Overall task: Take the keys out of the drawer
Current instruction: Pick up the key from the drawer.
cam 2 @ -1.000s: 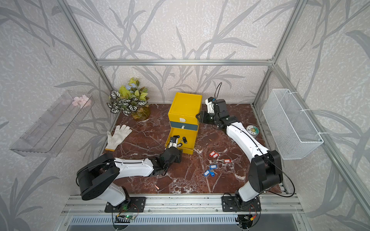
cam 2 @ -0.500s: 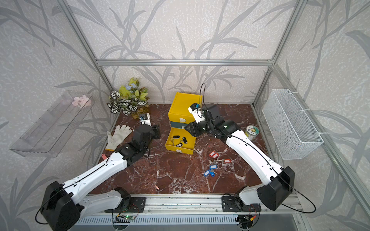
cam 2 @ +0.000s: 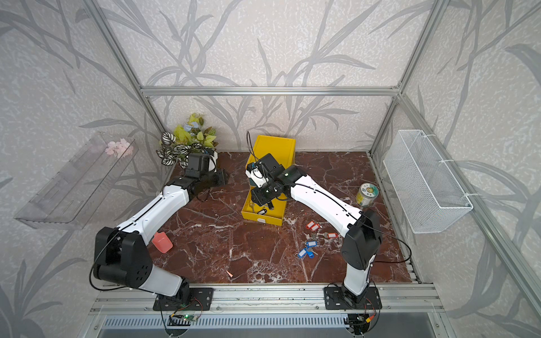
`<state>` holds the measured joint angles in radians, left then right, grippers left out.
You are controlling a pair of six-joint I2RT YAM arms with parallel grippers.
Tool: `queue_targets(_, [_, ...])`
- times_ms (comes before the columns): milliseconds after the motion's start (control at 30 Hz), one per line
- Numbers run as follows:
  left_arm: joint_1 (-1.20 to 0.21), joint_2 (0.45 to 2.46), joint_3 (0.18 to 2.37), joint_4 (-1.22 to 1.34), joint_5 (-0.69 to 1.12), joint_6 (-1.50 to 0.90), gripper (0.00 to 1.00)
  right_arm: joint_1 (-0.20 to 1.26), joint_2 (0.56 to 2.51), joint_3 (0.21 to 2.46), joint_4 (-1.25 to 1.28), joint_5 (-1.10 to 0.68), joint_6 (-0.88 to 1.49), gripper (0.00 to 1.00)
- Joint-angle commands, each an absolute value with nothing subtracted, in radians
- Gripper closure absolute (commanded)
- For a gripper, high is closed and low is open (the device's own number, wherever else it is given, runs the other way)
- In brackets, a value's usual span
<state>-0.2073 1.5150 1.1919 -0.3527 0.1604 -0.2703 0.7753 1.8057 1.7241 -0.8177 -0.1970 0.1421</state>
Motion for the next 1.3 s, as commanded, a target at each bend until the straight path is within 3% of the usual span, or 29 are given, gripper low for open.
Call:
queue_targets(0, [-0.190, 1.518, 1.176, -0.433, 0.199, -0.181, 0.52, 0.773, 1.845, 1.739, -0.857, -0.087, 0.139, 0.60])
queue_targets(133, [-0.166, 1.548, 1.156, -0.422, 0.226, -0.219, 0.53, 0.769, 1.928, 1.779, -0.892, 0.026, 0.101, 0.63])
queue_targets(233, [-0.166, 1.571, 1.181, -0.440, 0.296, -0.161, 0.55, 0.760, 1.973, 1.783, -0.871, 0.023, 0.080, 0.64])
queue_targets(667, [-0.164, 1.708, 1.284, -0.572, 0.300, -0.058, 0.57, 0.717, 2.133, 1.810, -0.831, 0.028, 0.066, 0.65])
queue_targets(1267, [-0.157, 1.774, 1.376, -0.644, 0.333, -0.046, 0.57, 0.685, 2.108, 1.654, -0.749, 0.046, 0.084, 0.64])
